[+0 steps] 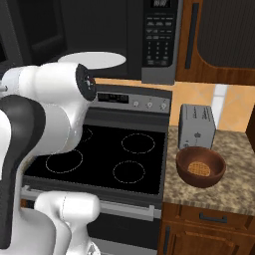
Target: Open the microwave, place the bowl with waffle inside the microwave, then close the microwave door and turn it on.
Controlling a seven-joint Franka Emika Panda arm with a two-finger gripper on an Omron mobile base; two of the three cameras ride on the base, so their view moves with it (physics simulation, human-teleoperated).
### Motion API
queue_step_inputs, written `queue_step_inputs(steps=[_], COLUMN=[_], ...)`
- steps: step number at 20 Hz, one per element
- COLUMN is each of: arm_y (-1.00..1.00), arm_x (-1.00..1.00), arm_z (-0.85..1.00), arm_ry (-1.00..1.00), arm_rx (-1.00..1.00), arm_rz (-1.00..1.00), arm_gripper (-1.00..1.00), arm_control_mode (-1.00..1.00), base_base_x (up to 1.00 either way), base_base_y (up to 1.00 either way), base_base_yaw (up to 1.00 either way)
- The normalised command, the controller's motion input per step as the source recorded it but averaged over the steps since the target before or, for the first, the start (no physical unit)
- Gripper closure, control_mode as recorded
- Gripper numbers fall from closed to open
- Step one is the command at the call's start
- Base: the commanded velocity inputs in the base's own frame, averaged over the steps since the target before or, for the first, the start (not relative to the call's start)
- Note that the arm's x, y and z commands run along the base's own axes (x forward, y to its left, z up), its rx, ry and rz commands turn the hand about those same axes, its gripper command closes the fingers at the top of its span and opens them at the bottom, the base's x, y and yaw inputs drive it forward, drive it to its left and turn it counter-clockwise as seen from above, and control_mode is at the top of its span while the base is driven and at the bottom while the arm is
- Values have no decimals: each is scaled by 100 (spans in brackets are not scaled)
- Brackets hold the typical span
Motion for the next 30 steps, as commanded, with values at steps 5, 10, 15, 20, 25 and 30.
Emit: queue_step_inputs(steps=[5, 10, 15, 20, 25, 30], arm_y=[-48, -42, -36, -44, -61, -45], arm_x=[0, 0, 0, 0, 0, 0], arm_z=[-1, -9, -19, -19, -12, -21], arm_ry=[2, 1, 1, 2, 8, 11], arm_rx=[-8, -10, -14, -13, -8, -8], arm_rz=[-29, -28, -28, -28, -30, -33], arm_gripper=[-100, -100, -100, -100, -100, -100], arm_control_mode=[-100, -100, -100, -100, -100, -100], base_base_x=[0, 0, 0, 0, 0, 0], base_base_y=[0, 0, 0, 0, 0, 0], base_base_yaw=[0, 0, 0, 0, 0, 0])
